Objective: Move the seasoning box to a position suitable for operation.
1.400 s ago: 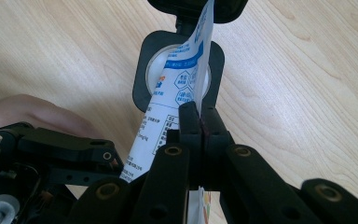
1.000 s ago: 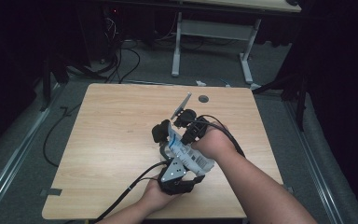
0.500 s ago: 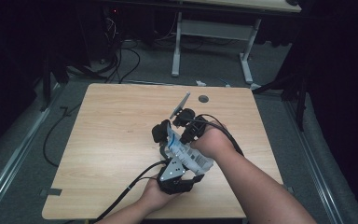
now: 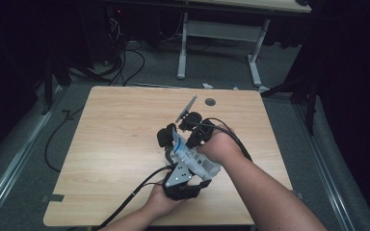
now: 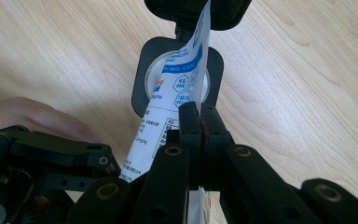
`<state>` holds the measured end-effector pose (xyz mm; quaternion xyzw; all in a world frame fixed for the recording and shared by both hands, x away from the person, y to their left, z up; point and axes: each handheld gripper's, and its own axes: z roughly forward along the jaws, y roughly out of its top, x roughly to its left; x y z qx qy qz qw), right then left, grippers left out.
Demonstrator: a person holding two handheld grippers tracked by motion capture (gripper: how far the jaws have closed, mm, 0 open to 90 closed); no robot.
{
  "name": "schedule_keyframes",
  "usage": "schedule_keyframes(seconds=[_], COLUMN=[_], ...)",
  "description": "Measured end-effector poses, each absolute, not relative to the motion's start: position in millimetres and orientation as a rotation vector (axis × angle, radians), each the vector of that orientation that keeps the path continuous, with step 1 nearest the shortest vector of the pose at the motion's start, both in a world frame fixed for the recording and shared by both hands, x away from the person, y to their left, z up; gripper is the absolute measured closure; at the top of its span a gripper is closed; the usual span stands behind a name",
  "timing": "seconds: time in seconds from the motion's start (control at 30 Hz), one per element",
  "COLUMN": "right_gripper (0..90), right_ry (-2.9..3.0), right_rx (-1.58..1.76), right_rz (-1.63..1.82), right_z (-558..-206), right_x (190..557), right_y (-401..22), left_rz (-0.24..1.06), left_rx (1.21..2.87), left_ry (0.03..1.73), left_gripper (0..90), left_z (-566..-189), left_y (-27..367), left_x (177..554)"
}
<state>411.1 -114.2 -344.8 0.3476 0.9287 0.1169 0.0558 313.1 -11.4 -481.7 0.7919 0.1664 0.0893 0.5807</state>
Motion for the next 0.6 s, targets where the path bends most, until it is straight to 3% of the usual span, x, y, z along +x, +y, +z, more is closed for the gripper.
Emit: schedule_keyframes(seconds=[0.6], right_gripper=[89.9], right_ry=[2.815], right_rx=[1.062], right_rz=[0.352], right_z=[-342.9], right_x=[412.0], right_y=[-114.0], left_rz=[0.216], left_rx=[1.843], left_ry=[0.386], left_gripper=[55.2], left_z=[-479.4], left_y=[-10.5], left_x=[313.2])
